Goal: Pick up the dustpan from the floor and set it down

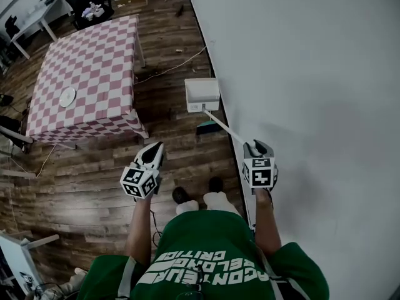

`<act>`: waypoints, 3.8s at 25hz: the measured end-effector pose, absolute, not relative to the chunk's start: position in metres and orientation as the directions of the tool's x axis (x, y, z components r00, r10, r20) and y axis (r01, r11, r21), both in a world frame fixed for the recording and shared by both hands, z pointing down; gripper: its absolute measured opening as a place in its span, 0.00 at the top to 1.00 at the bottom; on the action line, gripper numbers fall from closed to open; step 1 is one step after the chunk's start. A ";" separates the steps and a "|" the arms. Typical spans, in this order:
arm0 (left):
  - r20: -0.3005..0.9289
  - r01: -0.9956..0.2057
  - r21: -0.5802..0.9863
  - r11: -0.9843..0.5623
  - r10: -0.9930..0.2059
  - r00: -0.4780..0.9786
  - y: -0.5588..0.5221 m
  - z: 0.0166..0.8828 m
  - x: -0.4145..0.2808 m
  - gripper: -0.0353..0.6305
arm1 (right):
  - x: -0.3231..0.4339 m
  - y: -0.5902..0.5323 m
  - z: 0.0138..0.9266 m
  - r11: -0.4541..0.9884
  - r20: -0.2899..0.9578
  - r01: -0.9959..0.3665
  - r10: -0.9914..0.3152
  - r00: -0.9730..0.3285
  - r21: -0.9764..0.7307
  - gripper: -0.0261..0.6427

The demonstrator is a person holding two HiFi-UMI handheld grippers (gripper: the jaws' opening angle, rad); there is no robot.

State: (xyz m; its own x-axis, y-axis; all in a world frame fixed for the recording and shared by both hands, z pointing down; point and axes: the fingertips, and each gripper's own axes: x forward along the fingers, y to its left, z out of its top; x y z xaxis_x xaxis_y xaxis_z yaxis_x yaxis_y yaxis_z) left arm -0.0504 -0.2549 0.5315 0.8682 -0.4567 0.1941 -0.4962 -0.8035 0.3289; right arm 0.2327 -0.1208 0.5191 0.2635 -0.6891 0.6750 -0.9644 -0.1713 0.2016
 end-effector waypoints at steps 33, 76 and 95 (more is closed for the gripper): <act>0.305 -0.371 0.312 -0.875 -0.278 0.911 -0.072 0.562 0.057 0.94 | 0.293 0.062 0.682 -0.122 0.871 -0.983 -0.457 0.179 0.138 0.78; 0.414 -0.471 0.334 -0.817 -0.322 0.852 -0.010 0.610 0.026 0.94 | 0.335 0.060 0.857 -0.090 0.973 -0.992 -0.207 0.102 0.085 0.78; 0.435 -0.511 0.328 -0.794 -0.354 0.828 0.005 0.622 0.040 0.94 | 0.349 0.032 0.882 -0.035 0.978 -0.991 -0.158 0.135 0.131 0.77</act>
